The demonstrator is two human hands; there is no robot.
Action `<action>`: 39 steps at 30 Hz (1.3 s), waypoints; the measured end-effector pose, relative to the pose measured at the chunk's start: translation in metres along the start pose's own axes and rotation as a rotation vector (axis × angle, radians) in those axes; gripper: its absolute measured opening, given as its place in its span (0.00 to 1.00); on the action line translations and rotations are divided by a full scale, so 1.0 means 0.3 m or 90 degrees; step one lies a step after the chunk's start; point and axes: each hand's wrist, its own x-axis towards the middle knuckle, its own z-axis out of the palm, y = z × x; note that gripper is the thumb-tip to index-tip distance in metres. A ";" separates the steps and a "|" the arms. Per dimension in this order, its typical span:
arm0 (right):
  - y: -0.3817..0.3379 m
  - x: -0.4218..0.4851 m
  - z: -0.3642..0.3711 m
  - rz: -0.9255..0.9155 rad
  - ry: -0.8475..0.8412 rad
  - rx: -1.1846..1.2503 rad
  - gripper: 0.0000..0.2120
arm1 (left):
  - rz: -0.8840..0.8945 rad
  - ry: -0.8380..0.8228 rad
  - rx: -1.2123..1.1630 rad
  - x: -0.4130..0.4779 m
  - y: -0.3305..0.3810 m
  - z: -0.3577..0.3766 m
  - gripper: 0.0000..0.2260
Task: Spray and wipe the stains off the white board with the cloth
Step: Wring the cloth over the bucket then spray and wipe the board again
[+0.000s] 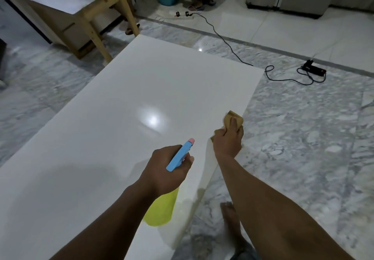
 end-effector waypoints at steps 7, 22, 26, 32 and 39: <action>0.127 -0.677 0.016 0.002 -0.030 0.008 0.24 | 0.018 0.012 0.015 -0.488 -0.258 -0.088 0.11; 0.269 -1.704 -0.022 0.019 -0.098 -0.015 0.25 | -0.010 0.100 0.017 -1.352 -0.630 -0.270 0.10; 0.333 -1.983 -0.027 0.002 -0.139 -0.012 0.26 | -0.061 0.132 0.022 -1.632 -0.771 -0.276 0.10; 0.402 -2.419 -0.046 0.009 -0.166 -0.002 0.25 | -0.084 0.130 0.013 -2.001 -0.930 -0.287 0.11; 0.450 -2.818 -0.028 0.021 -0.151 0.003 0.24 | -0.064 0.144 0.008 -2.328 -1.146 -0.367 0.13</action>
